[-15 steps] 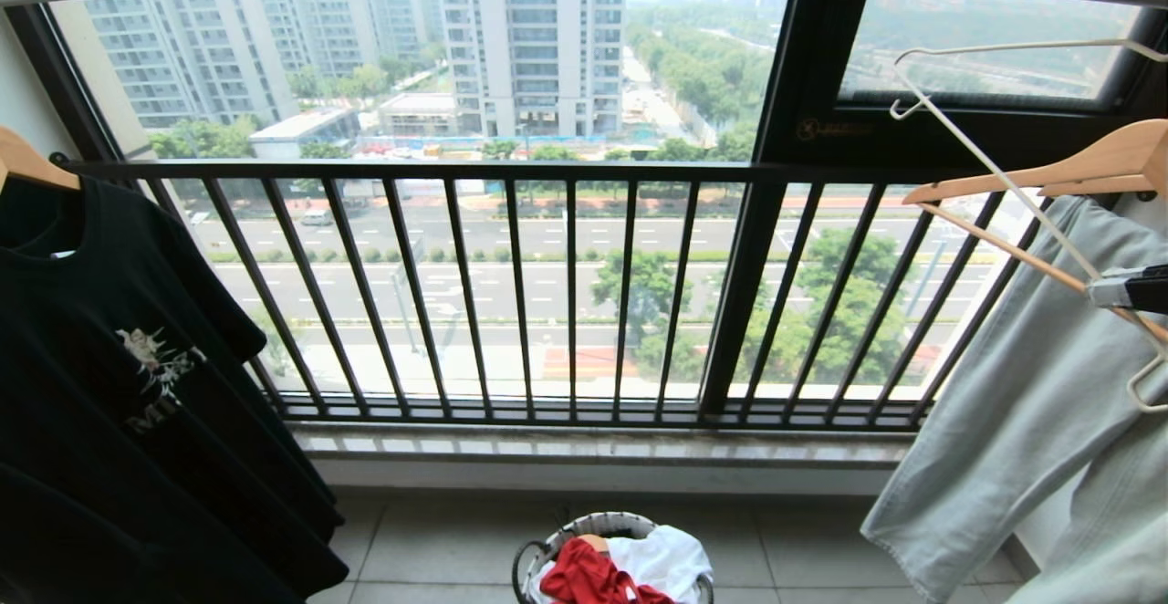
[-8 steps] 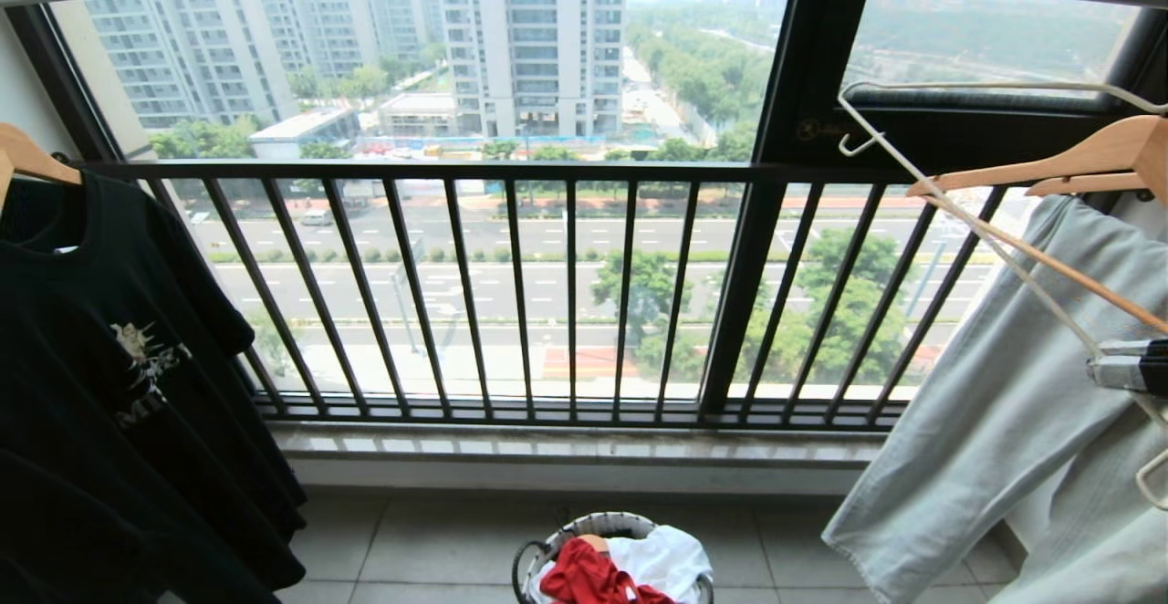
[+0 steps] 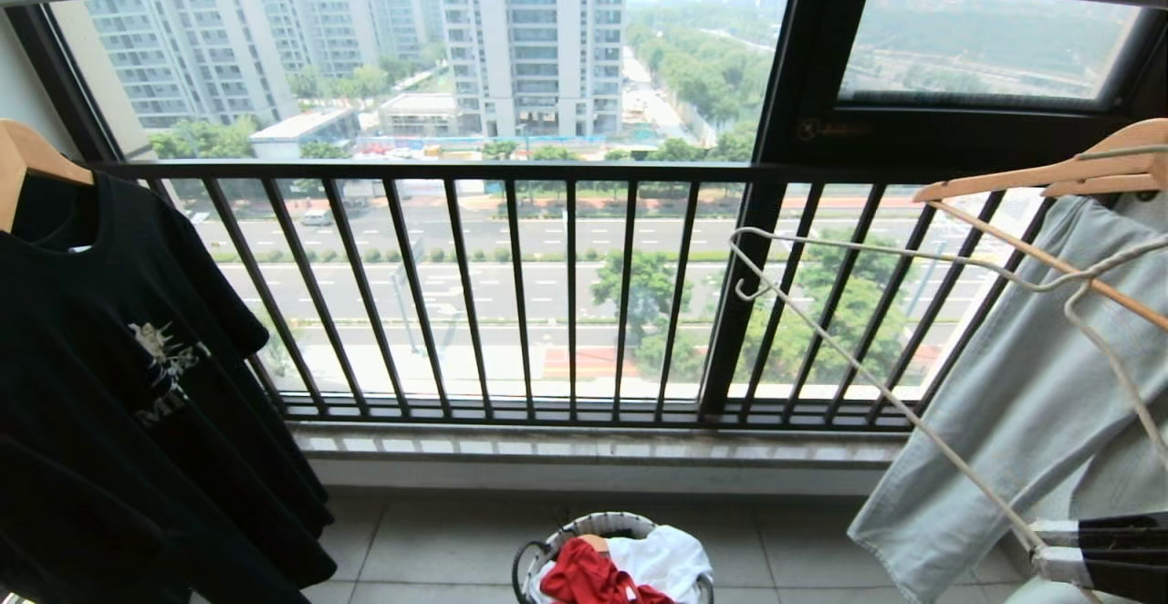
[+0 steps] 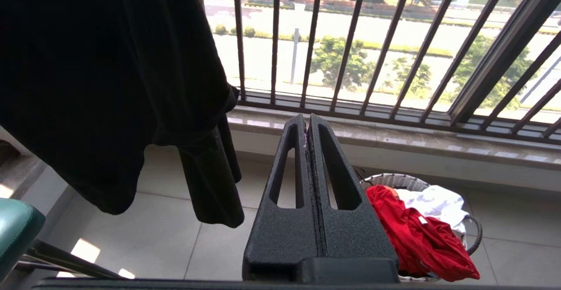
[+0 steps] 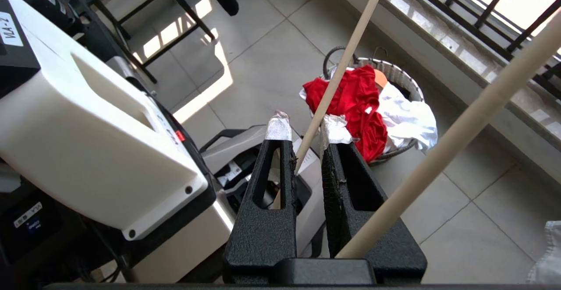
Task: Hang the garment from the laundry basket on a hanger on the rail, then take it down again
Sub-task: Pick up the clothes rack on the clothesline
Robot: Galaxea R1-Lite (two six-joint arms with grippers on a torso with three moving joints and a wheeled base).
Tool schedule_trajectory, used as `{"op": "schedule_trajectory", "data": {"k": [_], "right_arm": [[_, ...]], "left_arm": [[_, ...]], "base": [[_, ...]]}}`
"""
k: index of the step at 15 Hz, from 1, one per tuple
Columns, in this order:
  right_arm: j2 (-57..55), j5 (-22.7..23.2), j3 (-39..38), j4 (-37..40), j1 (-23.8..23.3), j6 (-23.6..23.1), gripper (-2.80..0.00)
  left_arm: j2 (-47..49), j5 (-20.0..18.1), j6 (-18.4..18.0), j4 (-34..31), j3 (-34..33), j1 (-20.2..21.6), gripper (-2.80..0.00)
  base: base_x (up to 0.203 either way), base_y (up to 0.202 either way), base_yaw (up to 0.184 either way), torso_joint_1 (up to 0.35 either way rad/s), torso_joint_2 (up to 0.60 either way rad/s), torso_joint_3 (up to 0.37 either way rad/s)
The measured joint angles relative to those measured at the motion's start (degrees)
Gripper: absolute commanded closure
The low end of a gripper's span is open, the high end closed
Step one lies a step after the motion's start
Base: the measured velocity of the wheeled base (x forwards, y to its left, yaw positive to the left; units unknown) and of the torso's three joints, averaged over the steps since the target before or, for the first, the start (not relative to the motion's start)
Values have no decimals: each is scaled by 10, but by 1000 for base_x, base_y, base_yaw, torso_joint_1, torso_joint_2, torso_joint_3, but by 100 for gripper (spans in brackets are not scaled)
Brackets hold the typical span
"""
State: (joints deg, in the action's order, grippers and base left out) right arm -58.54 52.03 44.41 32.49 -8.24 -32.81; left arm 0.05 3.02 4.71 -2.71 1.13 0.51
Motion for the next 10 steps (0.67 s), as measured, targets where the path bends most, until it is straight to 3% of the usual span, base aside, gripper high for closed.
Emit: {"op": "schedule_trajectory", "data": {"k": [5, 10], "right_arm": [[-28, 6, -80, -34, 1, -47, 0], [-93, 4, -147, -127, 1, -47, 0]], "left_arm": [[0, 0, 0, 0, 0, 0, 0], [0, 0, 0, 0, 0, 0, 0]], "base": [[0, 0, 0, 0, 0, 0], [0, 0, 0, -15, 24, 18]]}}
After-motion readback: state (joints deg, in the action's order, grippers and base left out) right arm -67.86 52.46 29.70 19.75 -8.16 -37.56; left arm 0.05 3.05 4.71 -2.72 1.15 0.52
